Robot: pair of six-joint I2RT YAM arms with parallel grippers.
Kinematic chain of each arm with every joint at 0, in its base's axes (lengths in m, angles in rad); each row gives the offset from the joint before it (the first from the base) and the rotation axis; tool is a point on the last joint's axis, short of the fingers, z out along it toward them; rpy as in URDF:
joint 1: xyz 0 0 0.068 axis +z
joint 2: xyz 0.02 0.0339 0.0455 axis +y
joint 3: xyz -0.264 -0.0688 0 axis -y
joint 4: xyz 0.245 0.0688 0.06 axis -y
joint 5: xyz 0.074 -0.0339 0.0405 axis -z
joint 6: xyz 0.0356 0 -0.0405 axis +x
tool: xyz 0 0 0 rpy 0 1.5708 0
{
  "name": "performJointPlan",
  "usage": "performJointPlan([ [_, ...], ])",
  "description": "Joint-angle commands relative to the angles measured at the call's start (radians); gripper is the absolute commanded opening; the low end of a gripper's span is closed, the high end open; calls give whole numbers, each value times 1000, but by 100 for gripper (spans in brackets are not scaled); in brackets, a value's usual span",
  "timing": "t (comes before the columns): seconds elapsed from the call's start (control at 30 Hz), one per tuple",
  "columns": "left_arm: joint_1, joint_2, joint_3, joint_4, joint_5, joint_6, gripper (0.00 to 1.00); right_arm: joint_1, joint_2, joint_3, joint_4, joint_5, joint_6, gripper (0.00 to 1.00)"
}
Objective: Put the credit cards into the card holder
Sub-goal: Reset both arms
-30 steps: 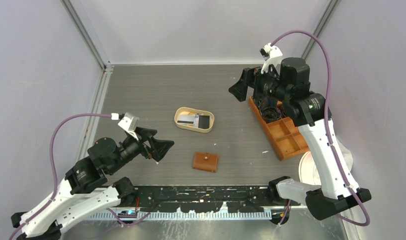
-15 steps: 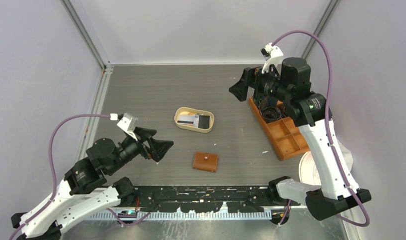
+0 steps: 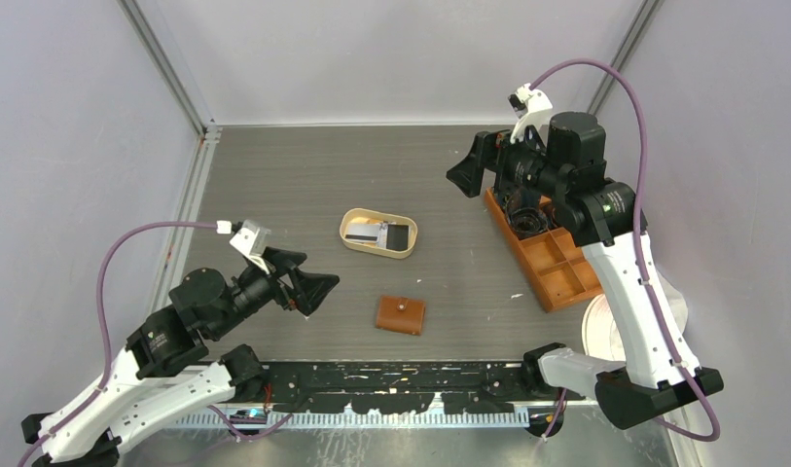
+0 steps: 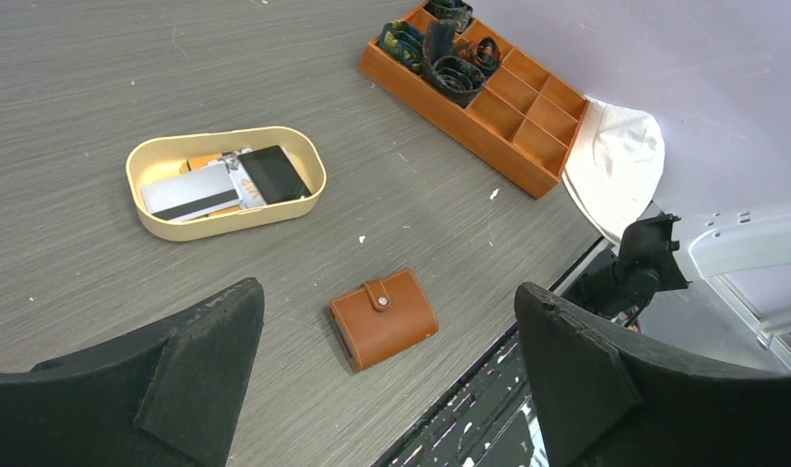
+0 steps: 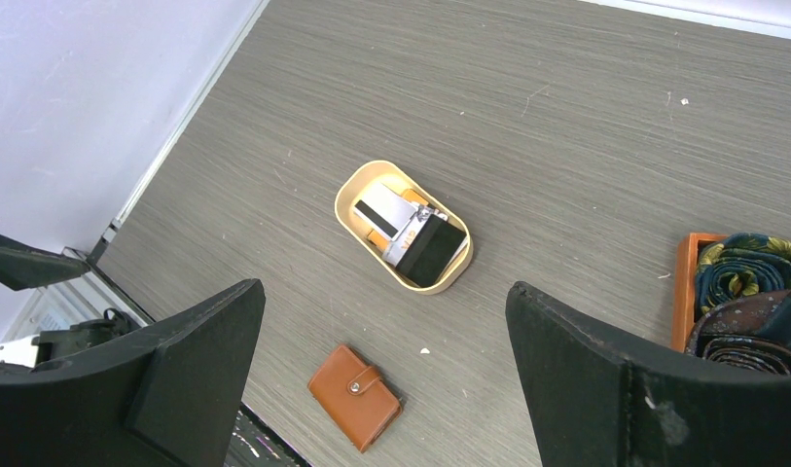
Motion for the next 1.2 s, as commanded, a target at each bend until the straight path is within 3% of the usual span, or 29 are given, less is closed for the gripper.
performJointPlan([
  [0.0, 3, 7, 4, 37, 16, 17, 100, -7, -32, 3, 54, -12, 13, 99],
  [1.17, 2, 18, -8, 46, 21, 19, 100, -11, -40, -11, 60, -12, 15, 100],
])
